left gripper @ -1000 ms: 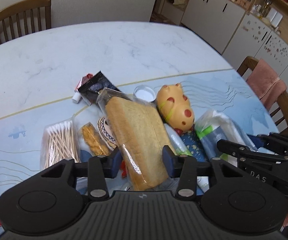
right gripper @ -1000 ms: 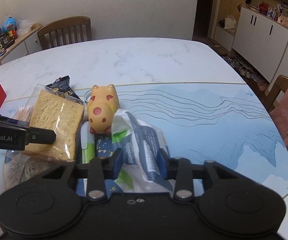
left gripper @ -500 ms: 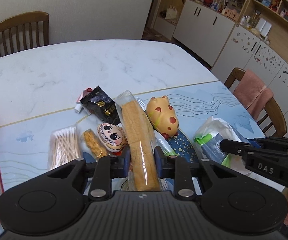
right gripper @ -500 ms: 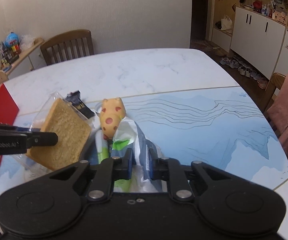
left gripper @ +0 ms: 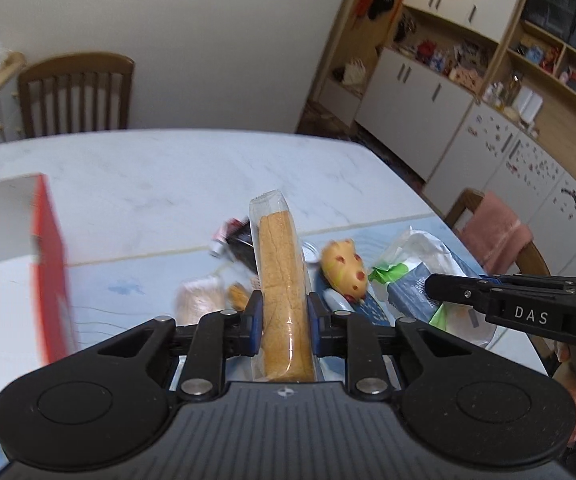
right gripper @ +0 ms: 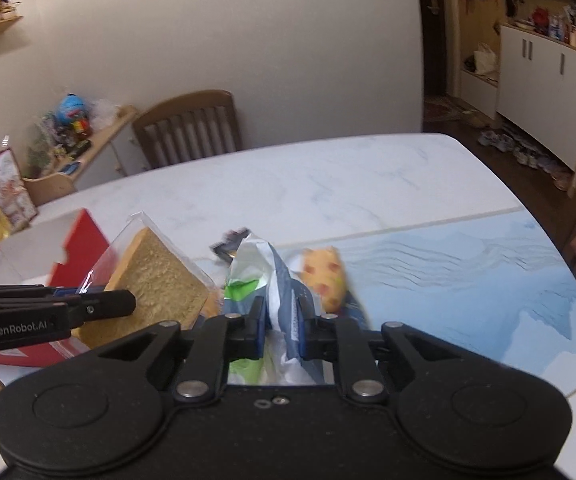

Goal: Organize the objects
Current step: 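Close the left tool on the bread while the right tool grips the plastic bag, then carry the bread and plastic bag into the cardboard box and release both, then withdraw both open tools from the box back to the item pile, then grasp the correction tape with the left tool while the right tool grasps the glue stick, then carry the correction tape and glue stick into the box and lower them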

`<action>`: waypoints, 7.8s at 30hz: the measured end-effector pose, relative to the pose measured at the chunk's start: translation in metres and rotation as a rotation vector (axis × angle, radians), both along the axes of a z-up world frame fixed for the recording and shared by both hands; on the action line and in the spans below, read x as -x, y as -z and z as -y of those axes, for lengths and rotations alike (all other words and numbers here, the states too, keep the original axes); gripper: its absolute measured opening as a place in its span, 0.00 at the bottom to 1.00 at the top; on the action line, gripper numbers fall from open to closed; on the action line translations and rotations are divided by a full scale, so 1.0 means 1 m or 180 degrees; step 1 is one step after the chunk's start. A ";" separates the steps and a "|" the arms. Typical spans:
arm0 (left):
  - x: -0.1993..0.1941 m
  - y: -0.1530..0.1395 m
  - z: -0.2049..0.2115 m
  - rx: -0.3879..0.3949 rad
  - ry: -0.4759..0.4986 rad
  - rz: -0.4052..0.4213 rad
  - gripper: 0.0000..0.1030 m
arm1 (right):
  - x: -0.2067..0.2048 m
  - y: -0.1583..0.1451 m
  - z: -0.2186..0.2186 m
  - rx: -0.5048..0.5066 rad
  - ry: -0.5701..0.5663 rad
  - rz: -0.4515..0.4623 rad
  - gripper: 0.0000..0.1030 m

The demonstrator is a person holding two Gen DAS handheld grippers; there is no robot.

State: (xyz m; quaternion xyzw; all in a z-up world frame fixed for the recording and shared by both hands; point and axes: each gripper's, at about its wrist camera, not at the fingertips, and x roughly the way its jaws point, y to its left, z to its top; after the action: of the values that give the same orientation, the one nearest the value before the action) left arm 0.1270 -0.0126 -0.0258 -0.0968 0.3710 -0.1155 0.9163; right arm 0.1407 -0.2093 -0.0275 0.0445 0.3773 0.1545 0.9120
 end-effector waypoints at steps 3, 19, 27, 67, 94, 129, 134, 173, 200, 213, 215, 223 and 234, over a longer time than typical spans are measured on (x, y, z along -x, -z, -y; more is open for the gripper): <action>0.007 -0.012 -0.021 0.0070 -0.0120 0.0001 0.21 | 0.000 -0.012 -0.020 -0.0062 -0.0117 0.0043 0.14; 0.046 -0.057 -0.139 -0.0074 -0.0641 0.0310 0.21 | -0.005 -0.062 -0.161 -0.0147 -0.0885 0.0318 0.14; 0.058 -0.053 -0.204 -0.0095 -0.0965 0.0260 0.21 | -0.005 -0.056 -0.234 -0.0157 -0.1188 0.0255 0.14; 0.019 0.047 -0.296 -0.0348 -0.0734 -0.0649 0.23 | -0.014 0.066 -0.366 0.0842 -0.1338 -0.0365 0.30; 0.068 -0.027 -0.224 -0.0733 -0.0608 0.0108 0.64 | 0.008 0.000 -0.298 0.0256 -0.1421 -0.0042 0.49; 0.077 -0.036 -0.081 -0.0627 -0.0511 0.0121 0.80 | 0.053 -0.024 -0.107 0.0029 -0.1160 0.0261 0.99; 0.069 -0.027 -0.053 -0.0666 -0.0395 0.0116 0.90 | 0.048 -0.011 -0.066 0.0065 -0.0900 0.0196 0.99; -0.002 0.112 0.098 -0.0863 0.0246 -0.0233 0.99 | -0.030 0.118 0.011 0.0668 -0.0410 -0.0404 0.75; -0.007 0.119 0.105 -0.0974 0.0392 -0.0334 0.46 | -0.025 0.118 -0.018 0.0819 -0.0669 -0.0283 0.16; 0.006 0.107 0.082 -0.0730 0.0188 -0.0473 0.46 | 0.000 0.106 0.004 0.0420 -0.0505 -0.0527 0.16; 0.011 0.103 0.076 -0.0672 0.0143 -0.0461 0.46 | 0.006 0.102 0.007 0.0358 -0.0494 -0.0531 0.16; 0.033 0.075 0.053 -0.0616 -0.0046 -0.0325 0.46 | 0.029 0.068 -0.001 0.0212 -0.0594 -0.0408 0.16; 0.057 0.022 -0.015 -0.0499 -0.0346 -0.0109 0.46 | 0.036 0.014 -0.053 0.0049 -0.0858 -0.0161 0.16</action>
State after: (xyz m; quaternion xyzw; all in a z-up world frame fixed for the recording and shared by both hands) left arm 0.0703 0.0022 -0.0475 -0.0467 0.3887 -0.0346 0.9195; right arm 0.1050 -0.1566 -0.0416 -0.0097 0.4040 0.2717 0.8735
